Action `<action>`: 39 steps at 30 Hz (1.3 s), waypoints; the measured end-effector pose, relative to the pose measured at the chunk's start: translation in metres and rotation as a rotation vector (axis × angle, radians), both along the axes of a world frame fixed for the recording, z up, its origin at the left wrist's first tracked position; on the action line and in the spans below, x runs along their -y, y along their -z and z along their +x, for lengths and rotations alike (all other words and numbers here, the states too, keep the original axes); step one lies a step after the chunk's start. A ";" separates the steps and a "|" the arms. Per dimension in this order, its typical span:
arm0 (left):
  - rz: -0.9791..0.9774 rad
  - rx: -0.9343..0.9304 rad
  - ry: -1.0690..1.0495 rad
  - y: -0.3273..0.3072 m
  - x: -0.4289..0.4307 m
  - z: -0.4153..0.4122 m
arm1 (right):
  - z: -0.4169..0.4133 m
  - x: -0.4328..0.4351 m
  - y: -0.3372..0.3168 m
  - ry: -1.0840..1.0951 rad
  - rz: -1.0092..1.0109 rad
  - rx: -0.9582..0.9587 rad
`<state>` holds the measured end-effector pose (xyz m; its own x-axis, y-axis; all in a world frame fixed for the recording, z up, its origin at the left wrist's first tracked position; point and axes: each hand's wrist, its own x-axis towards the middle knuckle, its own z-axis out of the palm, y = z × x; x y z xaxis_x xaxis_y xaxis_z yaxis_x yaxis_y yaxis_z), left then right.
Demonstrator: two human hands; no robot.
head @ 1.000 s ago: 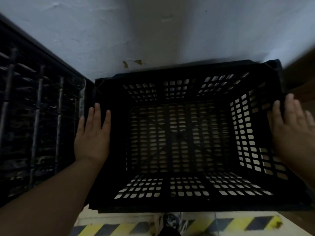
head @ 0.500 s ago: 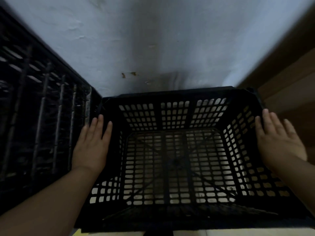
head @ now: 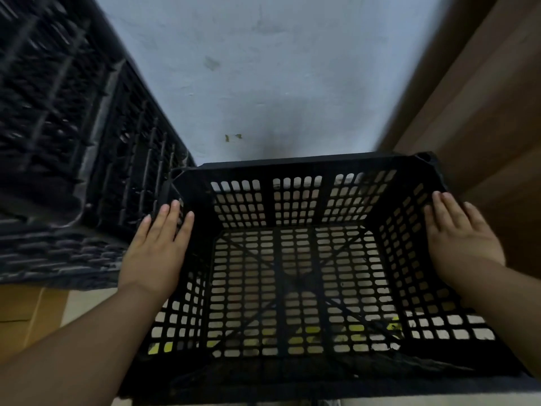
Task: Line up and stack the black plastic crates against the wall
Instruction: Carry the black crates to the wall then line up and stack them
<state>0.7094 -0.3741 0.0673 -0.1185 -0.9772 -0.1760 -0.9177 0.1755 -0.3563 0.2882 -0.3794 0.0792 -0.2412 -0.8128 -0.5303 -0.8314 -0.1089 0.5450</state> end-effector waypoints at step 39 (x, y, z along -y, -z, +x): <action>-0.370 0.101 0.118 -0.601 -0.154 0.012 | 0.001 -0.193 -0.589 -0.012 -0.621 0.013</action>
